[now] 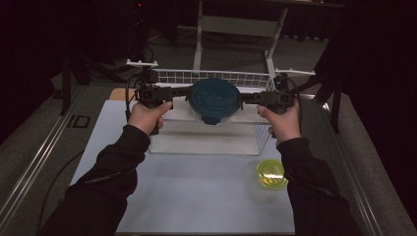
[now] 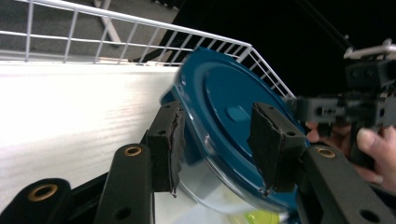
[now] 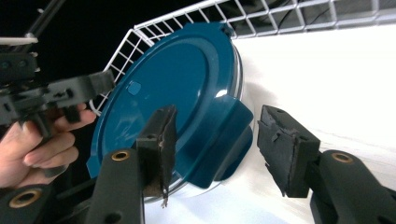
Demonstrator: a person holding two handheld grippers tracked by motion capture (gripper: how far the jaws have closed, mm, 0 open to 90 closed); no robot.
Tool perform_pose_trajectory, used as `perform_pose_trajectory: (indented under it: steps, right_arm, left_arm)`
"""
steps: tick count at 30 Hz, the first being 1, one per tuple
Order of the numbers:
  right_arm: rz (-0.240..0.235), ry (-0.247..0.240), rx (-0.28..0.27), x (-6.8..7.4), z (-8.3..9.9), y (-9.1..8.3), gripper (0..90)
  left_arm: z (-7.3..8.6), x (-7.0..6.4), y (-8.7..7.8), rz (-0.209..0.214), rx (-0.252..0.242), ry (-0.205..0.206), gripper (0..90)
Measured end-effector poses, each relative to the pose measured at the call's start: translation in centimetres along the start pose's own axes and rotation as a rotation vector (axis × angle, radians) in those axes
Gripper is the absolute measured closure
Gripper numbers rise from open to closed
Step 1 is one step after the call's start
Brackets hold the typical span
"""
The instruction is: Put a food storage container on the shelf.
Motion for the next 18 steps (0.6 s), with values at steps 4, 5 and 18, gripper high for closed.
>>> perform_pose_trajectory:
  steps: [4,5,18]
  right_arm:
    - [0.023,-0.077,-0.059,1.1,-0.6,-1.8,48.5]
    - [0.023,-0.077,-0.059,1.1,-0.6,-1.8,48.5]
    - [-0.120,-0.203,-0.011,6.7,4.6,-2.7,73.5]
  left_arm:
    - [0.6,-0.5,-1.2,0.005,-0.027,0.068,51.1]
    - [0.8,-0.7,-1.6,0.014,-0.035,0.069,51.1]
    - [4.9,-2.7,-5.5,0.167,-0.080,0.181,32.6]
Point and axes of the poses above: each handheld gripper's, and its own axes: y roughly forward along the jaws, z roughly out of its underside, x roughly to its left, the point moved 7 cm from there along y, roughly forward along the jaws, and after that the axes turned 13 degrees about -x, right-handed, at the moved point
